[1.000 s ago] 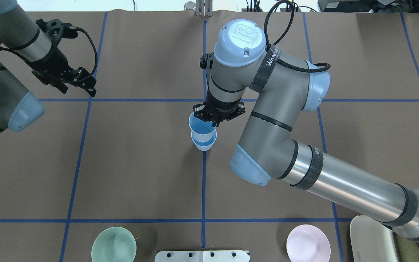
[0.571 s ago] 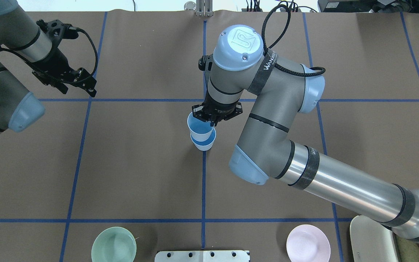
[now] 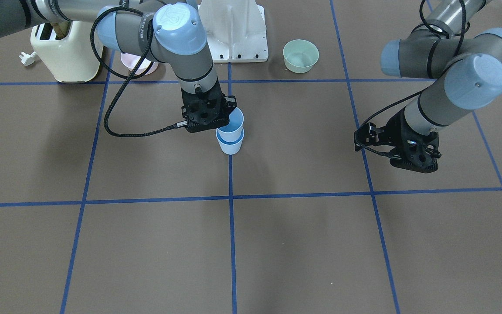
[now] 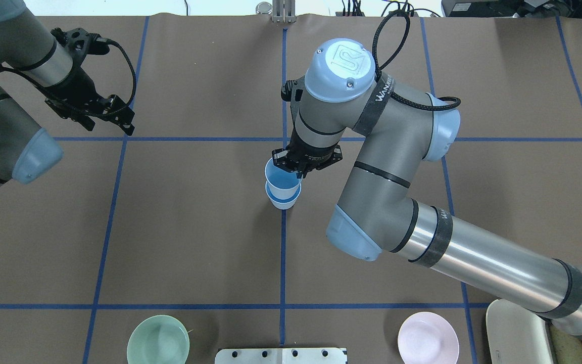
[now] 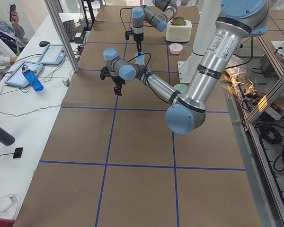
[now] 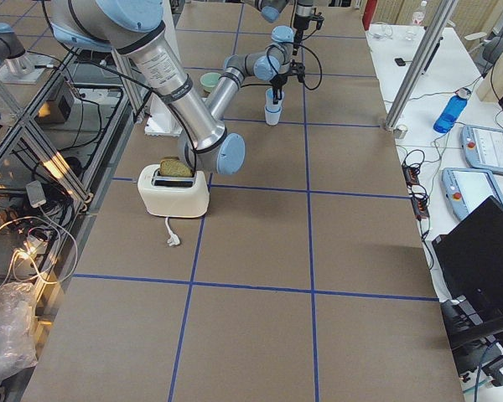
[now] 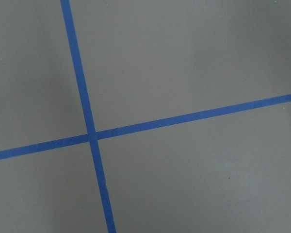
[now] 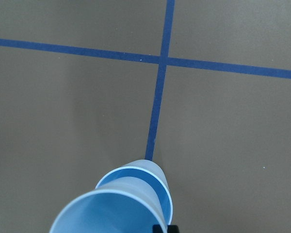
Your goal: Stack blue cups with both arms
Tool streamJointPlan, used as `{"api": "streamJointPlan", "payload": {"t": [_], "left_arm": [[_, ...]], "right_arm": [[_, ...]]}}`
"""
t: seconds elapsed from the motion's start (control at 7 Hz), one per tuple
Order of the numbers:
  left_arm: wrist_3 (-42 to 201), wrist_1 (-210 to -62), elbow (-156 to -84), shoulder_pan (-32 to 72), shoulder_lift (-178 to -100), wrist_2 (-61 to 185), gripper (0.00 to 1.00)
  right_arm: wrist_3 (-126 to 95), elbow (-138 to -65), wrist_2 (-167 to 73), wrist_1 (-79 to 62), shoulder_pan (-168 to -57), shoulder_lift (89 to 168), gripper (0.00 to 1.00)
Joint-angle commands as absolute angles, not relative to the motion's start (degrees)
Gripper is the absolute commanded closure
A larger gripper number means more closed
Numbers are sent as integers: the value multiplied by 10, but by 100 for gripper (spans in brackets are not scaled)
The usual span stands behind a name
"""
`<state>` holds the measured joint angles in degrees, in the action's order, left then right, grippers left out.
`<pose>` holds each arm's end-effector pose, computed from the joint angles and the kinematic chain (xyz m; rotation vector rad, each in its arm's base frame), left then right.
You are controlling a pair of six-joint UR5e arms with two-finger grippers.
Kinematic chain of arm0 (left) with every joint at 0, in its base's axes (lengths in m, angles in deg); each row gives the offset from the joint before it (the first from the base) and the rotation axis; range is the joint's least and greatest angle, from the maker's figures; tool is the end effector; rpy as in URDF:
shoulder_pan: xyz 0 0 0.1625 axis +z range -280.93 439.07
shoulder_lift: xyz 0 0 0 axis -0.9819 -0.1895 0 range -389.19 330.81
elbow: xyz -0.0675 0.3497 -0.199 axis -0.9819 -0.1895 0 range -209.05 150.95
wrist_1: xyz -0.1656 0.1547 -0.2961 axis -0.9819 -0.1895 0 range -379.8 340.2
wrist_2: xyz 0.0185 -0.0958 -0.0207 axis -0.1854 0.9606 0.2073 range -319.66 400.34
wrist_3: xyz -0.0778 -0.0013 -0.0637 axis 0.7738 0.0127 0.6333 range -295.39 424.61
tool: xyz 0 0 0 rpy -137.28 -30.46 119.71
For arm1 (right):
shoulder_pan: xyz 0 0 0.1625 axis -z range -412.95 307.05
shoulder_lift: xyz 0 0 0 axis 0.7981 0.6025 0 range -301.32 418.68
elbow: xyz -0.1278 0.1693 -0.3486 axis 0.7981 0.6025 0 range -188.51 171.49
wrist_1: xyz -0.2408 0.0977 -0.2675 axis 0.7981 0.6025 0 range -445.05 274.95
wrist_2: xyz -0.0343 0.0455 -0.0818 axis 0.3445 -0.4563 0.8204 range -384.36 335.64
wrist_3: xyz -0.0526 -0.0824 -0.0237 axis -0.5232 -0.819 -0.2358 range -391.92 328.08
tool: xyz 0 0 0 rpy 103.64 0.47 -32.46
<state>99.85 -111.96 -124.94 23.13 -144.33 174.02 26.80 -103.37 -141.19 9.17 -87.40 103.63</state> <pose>0.2803 -0.5287 0.3586 0.0321 0.9219 0.2015 -0.4837 -0.4384 0.1757 0.0525 -0.8971 -0.1350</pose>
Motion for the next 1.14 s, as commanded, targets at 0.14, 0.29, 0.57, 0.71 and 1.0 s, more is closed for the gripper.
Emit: {"api": "streamJointPlan", "payload": {"t": [0.14,0.29,0.57,0.71,1.0], "left_arm": [[999,-1120,-1249,231,-1443,1740,2],[999,-1120,-1251,231,-1444,1741,2],[998,-1118,-1254,220,-1444,1742,2],[977,-1117,-1254,210,-1443,1745,2],[920,-1104,-1252,180,-1431,1746,2]], "right_arm": [[273,-1034,-1417,93,-876,1037,0],[272,-1042,-1419,93,-883,1037,0],[271,-1062,-1511,91,-947,1050,0],[263,-1075,-1516,90,-972,1070,0],[243,-1088,-1464,90,-987,1104,0]]}}
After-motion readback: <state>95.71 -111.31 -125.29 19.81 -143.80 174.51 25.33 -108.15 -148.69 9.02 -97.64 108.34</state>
